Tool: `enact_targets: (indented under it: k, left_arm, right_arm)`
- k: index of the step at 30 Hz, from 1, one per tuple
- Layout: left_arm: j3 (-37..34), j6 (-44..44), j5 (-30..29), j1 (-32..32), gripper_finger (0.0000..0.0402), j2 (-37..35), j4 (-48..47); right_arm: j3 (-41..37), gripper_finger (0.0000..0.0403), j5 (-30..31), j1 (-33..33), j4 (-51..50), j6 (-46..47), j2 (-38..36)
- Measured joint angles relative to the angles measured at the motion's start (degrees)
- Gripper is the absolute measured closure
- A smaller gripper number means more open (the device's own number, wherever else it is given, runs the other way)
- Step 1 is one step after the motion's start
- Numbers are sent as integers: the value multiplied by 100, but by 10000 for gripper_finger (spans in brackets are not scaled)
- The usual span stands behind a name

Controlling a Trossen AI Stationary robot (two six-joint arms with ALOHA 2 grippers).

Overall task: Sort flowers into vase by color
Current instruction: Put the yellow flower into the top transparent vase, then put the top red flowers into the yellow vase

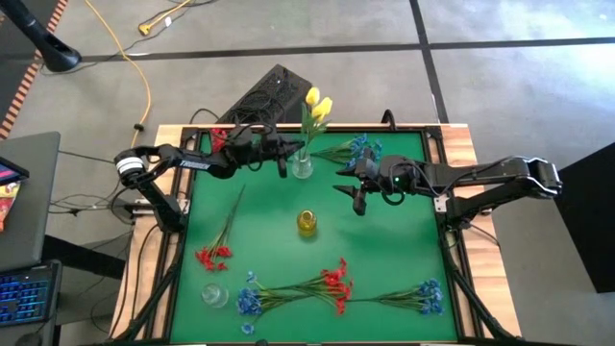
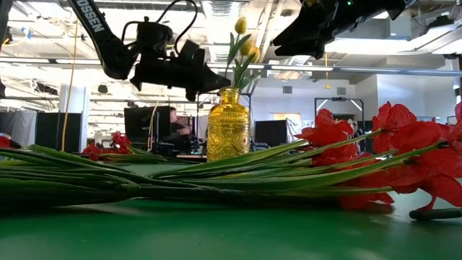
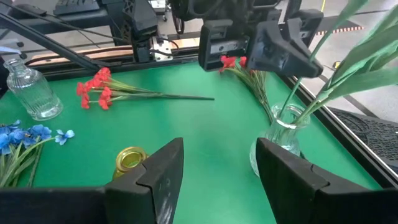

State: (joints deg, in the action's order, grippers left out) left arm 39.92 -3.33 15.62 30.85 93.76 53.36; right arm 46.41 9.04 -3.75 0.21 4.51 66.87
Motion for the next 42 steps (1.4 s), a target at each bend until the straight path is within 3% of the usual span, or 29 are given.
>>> enact_targets:
  k: [4, 11, 17, 31, 42]
  left_arm:
    - [0, 73, 168, 0, 364, -2, -120]
    - [0, 68, 172, 38, 267, -21, -380]
    - [84, 116, 169, 175, 219, -458, -1610]
    - [92, 889, -289, 186, 211, -2112, -4427]
    - [92, 1119, -298, 186, 212, -2308, -5237]
  right_arm:
    - [0, 177, 0, 0, -3, 1, 0]
    - [0, 177, 0, -2, -8, 3, 0]
    - [-2, 177, 0, -2, -40, 5, 0]
    - [-4, 177, -2, 238, -627, 1166, -2]
    - [-4, 179, 301, 1257, -668, 2211, -2]
